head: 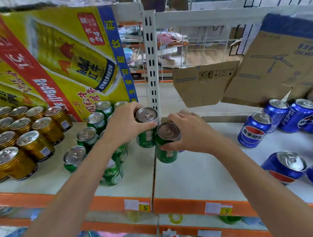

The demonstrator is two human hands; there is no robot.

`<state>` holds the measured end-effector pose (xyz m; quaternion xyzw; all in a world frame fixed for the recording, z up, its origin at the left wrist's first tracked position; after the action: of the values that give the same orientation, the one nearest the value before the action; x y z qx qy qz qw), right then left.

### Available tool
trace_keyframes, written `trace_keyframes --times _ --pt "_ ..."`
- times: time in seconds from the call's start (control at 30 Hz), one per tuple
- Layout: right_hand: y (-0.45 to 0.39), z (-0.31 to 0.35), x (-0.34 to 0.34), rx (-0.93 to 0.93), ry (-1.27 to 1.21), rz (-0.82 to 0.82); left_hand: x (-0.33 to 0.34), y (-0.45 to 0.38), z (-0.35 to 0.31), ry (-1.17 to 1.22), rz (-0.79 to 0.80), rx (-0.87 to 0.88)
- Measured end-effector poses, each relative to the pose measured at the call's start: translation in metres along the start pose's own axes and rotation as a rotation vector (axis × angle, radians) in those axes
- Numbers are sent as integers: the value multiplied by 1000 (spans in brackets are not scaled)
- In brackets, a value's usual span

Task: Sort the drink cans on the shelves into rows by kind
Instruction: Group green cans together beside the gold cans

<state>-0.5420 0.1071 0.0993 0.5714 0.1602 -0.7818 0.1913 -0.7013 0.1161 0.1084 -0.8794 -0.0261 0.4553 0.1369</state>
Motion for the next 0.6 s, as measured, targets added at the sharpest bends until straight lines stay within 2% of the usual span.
trace_keyframes --times 0.17,0.33,0.6 --pt "-59 -1 -2 30 22 9 6 -68 37 -207 152 -62" --pt "-106 -27 15 160 38 91 26 -99 58 -482 205 11" --pt "-135 -39 34 240 13 86 35 -112 76 -535 281 49"
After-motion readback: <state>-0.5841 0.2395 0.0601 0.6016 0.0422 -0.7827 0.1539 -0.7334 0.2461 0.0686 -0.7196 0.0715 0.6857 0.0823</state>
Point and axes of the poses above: each hand's wrist, its own y-axis away from the middle knuckle, its own x-axis out of the palm, z = x × y, the point moved 6 cm from there along -y, towards the middle knuckle, and after that the axes turned 5 degrees about x, right-handed, at the moved point
